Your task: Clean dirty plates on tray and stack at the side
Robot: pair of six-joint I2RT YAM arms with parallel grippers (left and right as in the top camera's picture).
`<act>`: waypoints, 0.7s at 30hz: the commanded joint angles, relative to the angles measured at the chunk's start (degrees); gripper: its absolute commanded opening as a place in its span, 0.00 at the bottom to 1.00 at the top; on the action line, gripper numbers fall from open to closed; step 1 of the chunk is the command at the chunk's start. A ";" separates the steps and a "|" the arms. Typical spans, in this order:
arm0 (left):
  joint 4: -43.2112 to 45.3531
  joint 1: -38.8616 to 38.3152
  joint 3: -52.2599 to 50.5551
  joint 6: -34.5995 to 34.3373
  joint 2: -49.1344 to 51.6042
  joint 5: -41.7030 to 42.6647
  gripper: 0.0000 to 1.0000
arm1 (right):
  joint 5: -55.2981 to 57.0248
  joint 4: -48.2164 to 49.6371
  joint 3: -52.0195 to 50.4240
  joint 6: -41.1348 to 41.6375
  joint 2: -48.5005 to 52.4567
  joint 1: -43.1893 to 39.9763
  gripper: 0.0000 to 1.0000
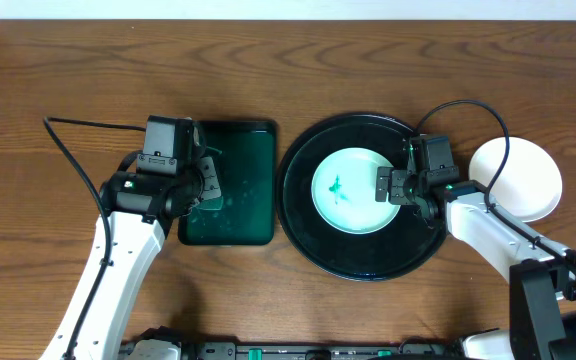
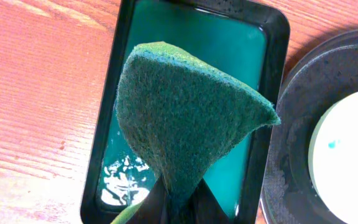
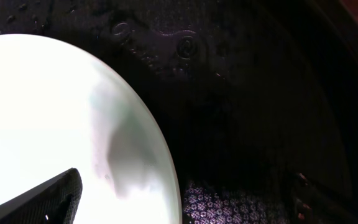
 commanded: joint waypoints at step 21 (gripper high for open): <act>0.31 -0.17 1.25 0.09 0.09 -0.11 0.07 | 0.15 0.02 -0.09 0.11 0.37 0.46 0.99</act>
